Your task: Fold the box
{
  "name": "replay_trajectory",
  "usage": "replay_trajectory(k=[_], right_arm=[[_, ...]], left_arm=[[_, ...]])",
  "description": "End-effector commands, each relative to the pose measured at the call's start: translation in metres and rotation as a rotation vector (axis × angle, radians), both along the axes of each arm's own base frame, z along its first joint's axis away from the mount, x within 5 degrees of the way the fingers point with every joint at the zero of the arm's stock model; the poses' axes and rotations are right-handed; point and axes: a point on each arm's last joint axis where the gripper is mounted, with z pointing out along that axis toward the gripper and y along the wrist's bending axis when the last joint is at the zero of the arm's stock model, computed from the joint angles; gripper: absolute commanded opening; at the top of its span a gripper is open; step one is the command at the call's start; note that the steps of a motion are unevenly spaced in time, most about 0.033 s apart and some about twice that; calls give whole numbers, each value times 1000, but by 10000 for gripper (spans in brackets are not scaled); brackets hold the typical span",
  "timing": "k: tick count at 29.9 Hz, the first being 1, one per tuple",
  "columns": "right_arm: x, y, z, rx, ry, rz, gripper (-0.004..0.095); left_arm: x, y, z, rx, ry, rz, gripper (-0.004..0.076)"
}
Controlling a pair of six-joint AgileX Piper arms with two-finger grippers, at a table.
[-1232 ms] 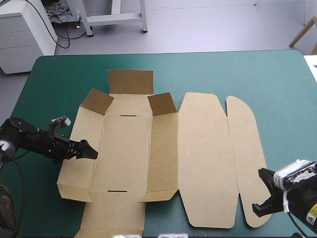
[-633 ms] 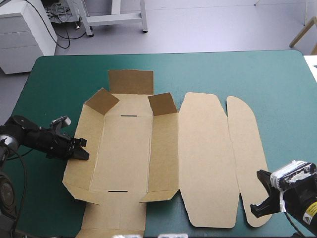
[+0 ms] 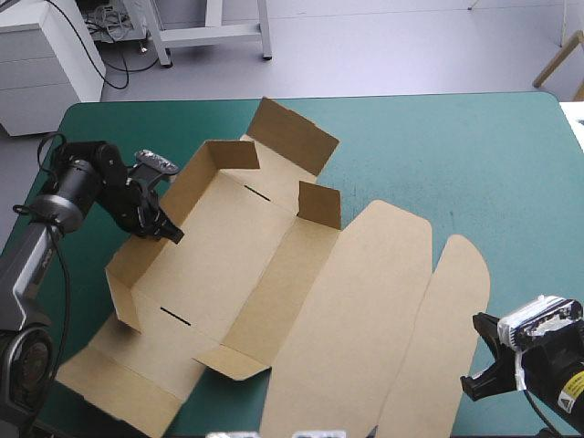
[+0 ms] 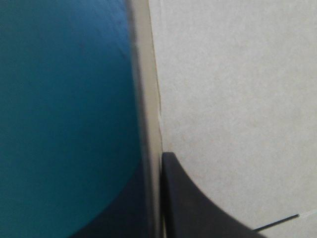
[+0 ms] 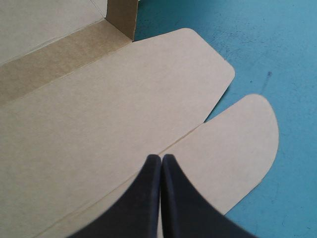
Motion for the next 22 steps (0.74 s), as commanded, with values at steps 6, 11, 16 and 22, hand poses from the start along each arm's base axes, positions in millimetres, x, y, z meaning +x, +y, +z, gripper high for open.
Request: replay_trajectory(k=[6,11,16,22], right_arm=[[3,1,14,14,-98,5,-19],[3,1,14,14,-98,5,-19],[3,1,14,14,-98,5,-19],[3,1,14,25,-92,9,-19]], left_arm=[[30,-54,58,284,-393,-270,-10],[37,-99,54,486,-523,-476,-10],[27,-141,54,519,-649,-618,-10],[3,-177,35,575,-693,-743,-10]])
